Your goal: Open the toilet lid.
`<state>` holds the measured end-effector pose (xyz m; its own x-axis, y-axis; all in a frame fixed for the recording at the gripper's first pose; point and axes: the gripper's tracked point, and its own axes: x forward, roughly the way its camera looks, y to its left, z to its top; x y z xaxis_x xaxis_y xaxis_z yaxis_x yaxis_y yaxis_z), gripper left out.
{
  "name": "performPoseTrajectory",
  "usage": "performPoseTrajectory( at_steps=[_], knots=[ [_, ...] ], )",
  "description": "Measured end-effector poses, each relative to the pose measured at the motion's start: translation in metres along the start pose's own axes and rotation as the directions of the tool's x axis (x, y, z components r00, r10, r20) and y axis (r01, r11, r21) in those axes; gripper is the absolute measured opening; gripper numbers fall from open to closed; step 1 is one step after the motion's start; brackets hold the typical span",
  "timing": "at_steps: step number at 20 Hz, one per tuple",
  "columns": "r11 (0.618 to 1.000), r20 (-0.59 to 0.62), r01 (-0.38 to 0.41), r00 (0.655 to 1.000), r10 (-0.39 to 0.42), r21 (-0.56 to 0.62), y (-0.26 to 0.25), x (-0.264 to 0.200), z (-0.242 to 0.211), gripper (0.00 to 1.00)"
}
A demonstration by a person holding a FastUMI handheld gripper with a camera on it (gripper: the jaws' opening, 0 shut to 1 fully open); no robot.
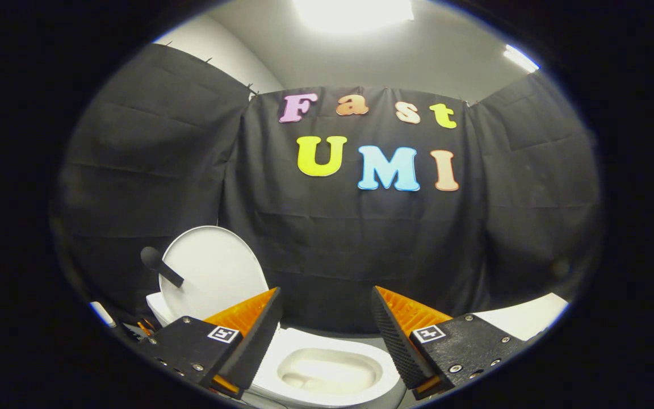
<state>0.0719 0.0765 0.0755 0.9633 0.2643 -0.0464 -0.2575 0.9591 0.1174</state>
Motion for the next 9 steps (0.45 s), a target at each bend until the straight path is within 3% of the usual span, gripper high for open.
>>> performPoseTrajectory(
  at_steps=[9],
  knots=[
    [0.994, -0.036, 0.061, 0.998, -0.058, 0.093, -0.027, -0.055, -0.046, 0.95]
  ],
)
